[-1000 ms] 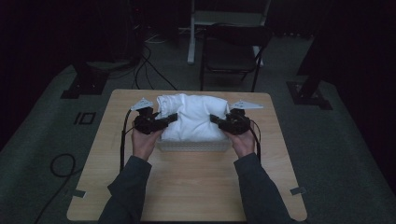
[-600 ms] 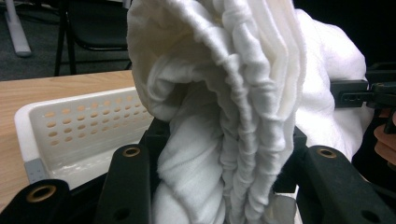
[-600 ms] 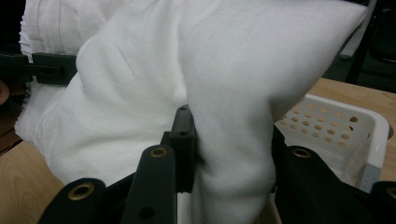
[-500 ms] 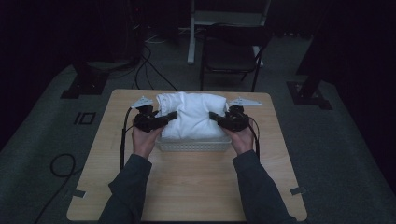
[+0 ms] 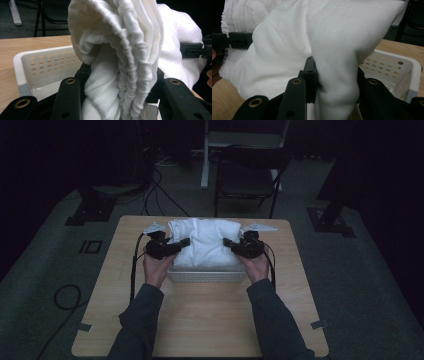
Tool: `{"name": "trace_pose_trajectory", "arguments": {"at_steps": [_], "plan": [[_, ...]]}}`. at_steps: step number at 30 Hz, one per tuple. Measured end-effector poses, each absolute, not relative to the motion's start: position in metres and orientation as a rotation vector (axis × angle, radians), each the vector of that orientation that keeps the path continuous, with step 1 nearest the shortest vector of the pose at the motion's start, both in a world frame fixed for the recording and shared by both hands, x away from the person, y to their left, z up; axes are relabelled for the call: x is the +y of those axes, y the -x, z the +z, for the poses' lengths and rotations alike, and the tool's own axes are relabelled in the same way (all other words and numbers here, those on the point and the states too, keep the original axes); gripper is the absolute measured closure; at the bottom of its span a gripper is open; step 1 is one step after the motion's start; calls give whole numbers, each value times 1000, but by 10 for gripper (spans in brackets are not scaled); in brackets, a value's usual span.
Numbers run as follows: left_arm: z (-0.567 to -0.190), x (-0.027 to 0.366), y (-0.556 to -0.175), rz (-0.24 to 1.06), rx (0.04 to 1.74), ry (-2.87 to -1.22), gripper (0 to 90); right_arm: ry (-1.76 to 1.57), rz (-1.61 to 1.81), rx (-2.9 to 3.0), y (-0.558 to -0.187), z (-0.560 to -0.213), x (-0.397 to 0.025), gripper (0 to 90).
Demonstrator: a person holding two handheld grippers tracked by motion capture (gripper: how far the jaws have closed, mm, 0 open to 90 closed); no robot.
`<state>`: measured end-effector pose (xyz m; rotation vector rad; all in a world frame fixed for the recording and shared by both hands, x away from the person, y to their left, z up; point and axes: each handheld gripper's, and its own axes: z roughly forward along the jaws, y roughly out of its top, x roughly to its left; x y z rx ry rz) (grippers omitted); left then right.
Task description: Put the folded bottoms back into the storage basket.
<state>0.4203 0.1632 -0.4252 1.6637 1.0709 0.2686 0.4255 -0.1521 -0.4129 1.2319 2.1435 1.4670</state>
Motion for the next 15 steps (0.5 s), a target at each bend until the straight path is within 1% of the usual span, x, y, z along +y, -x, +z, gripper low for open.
{"name": "trace_pose_trajectory", "arguments": {"at_steps": [15], "plan": [[-432, 156, -432, 273, 1127, -1666, 537, -1298, 1445, 2130, -438, -424, -152, 686]]}}
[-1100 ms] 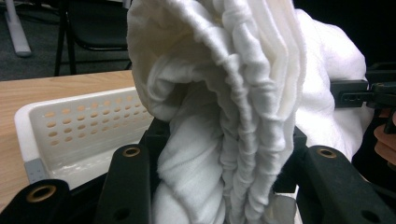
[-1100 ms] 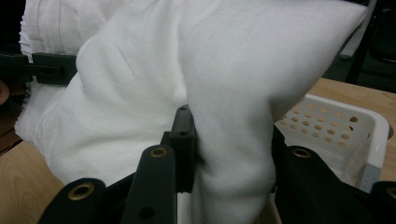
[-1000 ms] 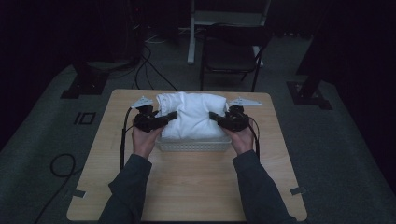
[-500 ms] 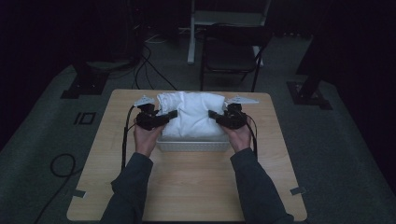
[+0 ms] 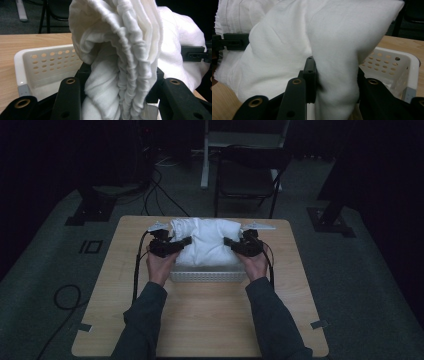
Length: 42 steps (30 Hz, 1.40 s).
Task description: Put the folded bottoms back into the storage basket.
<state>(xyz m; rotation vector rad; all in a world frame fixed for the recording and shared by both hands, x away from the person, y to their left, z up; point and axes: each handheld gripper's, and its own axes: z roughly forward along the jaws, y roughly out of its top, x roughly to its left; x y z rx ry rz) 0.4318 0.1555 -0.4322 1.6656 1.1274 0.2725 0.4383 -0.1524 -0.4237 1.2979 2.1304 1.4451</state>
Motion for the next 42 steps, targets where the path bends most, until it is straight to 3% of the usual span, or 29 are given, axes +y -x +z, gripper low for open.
{"name": "trace_pose_trajectory", "arguments": {"at_steps": [42], "plan": [[-469, 146, -459, 260, 1248, -1782, 537, -1374, 1301, 2213, -458, -455, -145, 686]]}}
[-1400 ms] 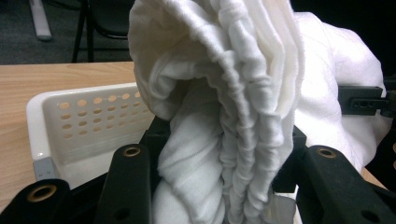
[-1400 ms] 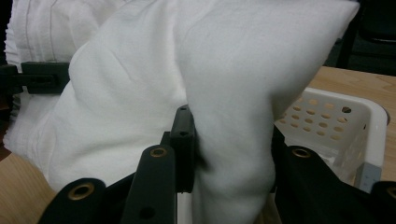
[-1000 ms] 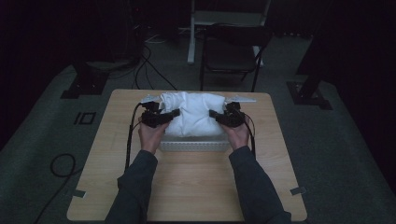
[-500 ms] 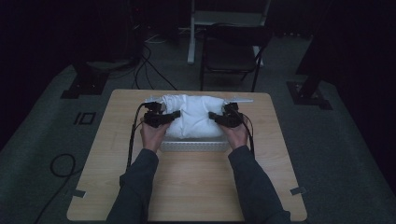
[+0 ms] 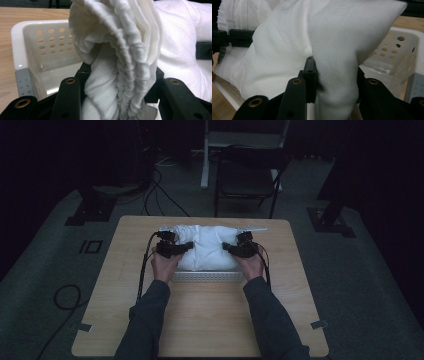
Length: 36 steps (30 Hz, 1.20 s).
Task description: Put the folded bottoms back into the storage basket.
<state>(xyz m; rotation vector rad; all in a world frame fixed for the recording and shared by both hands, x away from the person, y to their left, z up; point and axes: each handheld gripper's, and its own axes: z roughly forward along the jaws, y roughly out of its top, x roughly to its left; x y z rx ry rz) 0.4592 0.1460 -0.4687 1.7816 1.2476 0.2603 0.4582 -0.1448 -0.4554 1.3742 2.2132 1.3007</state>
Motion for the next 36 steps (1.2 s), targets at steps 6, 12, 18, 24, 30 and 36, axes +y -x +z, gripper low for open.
{"name": "trace_pose_trajectory", "arguments": {"at_steps": [6, 12, 18, 24, 30, 36], "plan": [[-471, 145, -460, 258, 1261, -1800, 538, -1381, 1286, 2226, -460, -461, -144, 686], [-475, 145, -461, 246, 1274, -1813, 543, -1383, 1265, 2232, -460, -465, -143, 686], [-475, 145, -461, 246, 1290, -1820, 545, -1384, 1253, 2237, -460, -468, -140, 686], [-475, 143, -460, 256, 1310, -1836, 545, -1392, 1237, 2243, -460, -470, -138, 686], [-476, 141, -460, 237, 1336, -1861, 547, -1400, 1226, 2247, -459, -473, -138, 685], [-476, 140, -460, 235, 1357, -1885, 546, -1410, 1214, 2253, -458, -477, -138, 683]]}}
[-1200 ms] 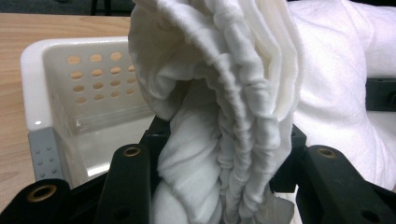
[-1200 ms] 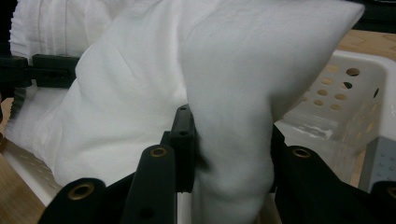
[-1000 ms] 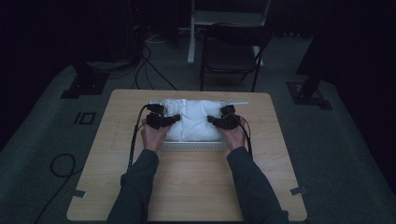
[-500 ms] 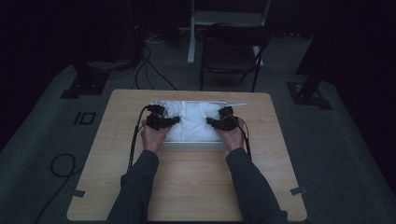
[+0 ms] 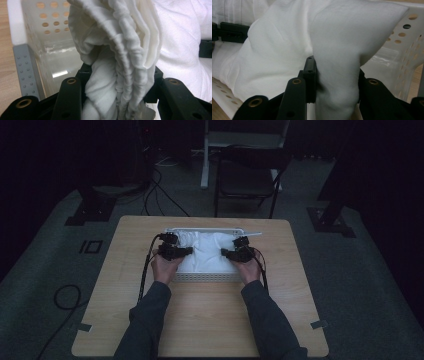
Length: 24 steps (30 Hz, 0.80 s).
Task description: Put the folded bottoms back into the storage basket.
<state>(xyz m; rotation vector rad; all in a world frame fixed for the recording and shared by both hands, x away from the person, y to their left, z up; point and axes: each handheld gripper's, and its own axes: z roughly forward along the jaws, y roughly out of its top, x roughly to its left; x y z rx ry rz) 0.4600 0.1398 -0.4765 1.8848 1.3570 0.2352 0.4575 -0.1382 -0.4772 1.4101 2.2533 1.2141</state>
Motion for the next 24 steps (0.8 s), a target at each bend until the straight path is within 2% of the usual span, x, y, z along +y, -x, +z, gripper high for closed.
{"name": "trace_pose_trajectory", "arguments": {"at_steps": [8, 17, 24], "plan": [[-479, 137, -460, 238, 1401, -1955, 533, -1420, 1177, 2273, -457, -483, -135, 681], [-481, 136, -459, 241, 1464, -1960, 440, -1414, 1109, 2295, -458, -486, -136, 659], [-472, 146, -451, 264, 1438, -1868, 392, -1435, 1035, 2249, -459, -482, -144, 449]]}}
